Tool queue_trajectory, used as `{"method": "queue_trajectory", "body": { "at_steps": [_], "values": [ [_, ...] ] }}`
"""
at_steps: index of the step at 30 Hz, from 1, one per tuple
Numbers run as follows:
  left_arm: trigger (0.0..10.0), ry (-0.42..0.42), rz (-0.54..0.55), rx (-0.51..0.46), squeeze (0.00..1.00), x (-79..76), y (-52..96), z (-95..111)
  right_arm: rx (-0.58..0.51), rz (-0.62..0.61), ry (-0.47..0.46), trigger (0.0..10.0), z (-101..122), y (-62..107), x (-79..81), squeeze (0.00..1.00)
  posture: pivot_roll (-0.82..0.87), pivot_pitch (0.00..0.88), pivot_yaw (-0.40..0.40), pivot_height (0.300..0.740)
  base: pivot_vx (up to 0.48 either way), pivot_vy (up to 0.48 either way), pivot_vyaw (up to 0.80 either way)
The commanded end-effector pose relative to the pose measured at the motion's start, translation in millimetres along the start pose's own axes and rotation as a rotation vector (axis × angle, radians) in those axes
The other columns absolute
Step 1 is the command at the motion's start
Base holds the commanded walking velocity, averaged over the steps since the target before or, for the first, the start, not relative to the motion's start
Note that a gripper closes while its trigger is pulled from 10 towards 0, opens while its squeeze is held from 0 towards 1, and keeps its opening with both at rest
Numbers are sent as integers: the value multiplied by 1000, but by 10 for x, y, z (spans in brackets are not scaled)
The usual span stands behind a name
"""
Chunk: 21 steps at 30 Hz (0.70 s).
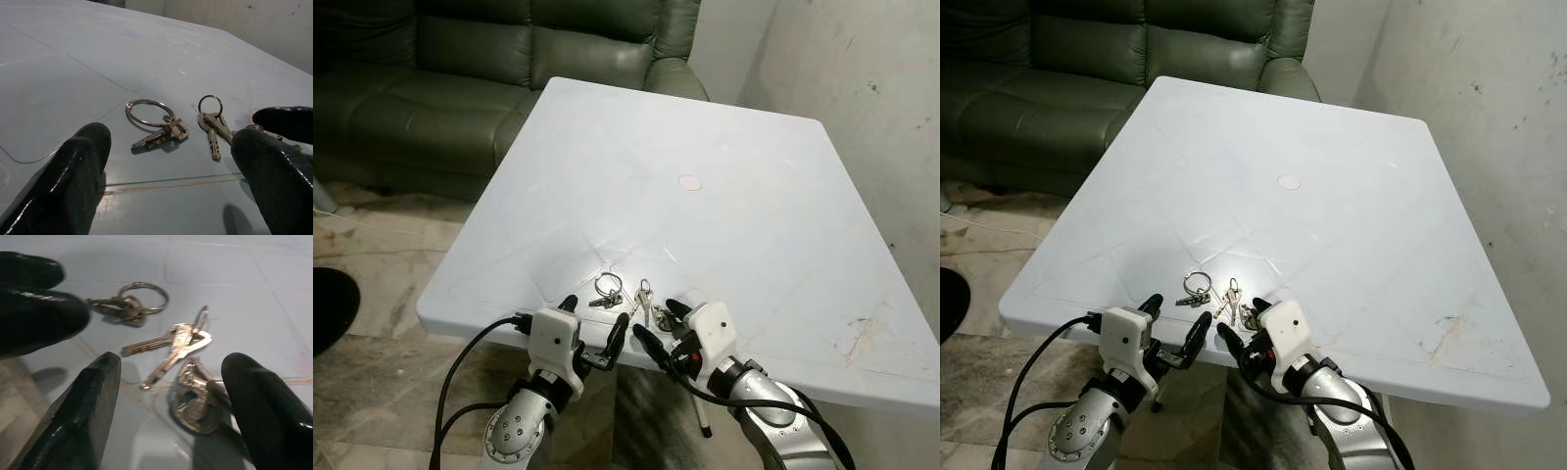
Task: Hang keys on a hook
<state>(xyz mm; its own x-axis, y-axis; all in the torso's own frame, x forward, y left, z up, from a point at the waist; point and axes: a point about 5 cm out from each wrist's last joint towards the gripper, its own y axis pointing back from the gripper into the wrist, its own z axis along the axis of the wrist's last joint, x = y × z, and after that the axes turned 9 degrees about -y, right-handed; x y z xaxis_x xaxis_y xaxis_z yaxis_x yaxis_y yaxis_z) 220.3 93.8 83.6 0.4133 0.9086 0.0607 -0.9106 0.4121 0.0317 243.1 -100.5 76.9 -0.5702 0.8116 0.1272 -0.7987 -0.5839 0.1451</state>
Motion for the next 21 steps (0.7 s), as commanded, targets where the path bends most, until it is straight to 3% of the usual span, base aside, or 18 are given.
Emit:
{"method": "queue_trajectory", "body": {
  "at_steps": [1,2,6,7,8,10,13,14,16,18,19,20,21],
  "values": [
    [10000,8,-9,-7,0,-27,-12,30,1,-35,7,4784,20,-5,-4,0,65,95,-136,740,0,0,0],
    [10000,9,-9,-7,0,-28,-12,30,-7,-43,3,0,25,-7,-1,0,65,95,-136,740,0,0,0],
    [10000,9,-12,-7,0,-30,-18,32,13,-80,-15,0,4,-27,-1,0,65,94,-136,740,0,0,0],
    [10000,8,-14,-7,0,-33,-18,32,4,-90,-14,1373,12,-35,-6,0,65,94,-136,740,0,0,0],
    [10000,7,-14,-7,0,-34,-17,32,3,-87,-18,0,11,-37,-2,0,65,94,-136,740,0,0,0],
    [10000,7,-14,-8,0,-35,-16,33,-2,-88,-14,510,18,-38,4,0,65,94,-136,740,0,0,0],
    [10000,6,-13,-8,0,-36,-22,36,-8,-95,-13,235,32,-47,-1,0,65,93,-136,740,0,0,0],
    [10000,6,-14,-8,0,-37,-22,37,-7,-100,-12,1098,34,-48,-4,0,65,93,-136,740,0,0,0],
    [10000,6,-15,-8,0,-43,-26,36,-8,-106,-12,941,36,-47,-12,0,64,91,-136,740,0,0,0],
    [10000,9,-15,-9,0,-47,-29,36,-20,-103,-15,5647,46,-43,-26,0,63,90,-136,740,0,0,0],
    [10000,10,-16,-9,0,-48,-29,36,-20,-98,-23,5647,45,-42,-28,0,63,90,-136,740,0,0,0],
    [10000,9,-17,-9,0,-49,-30,37,-22,-99,-19,9608,48,-41,-31,0,63,90,-136,740,0,0,0],
    [10000,8,-17,-9,0,-50,-31,38,-24,-101,-12,9725,53,-40,-35,0,63,90,-136,740,0,0,0]
  ]
}}
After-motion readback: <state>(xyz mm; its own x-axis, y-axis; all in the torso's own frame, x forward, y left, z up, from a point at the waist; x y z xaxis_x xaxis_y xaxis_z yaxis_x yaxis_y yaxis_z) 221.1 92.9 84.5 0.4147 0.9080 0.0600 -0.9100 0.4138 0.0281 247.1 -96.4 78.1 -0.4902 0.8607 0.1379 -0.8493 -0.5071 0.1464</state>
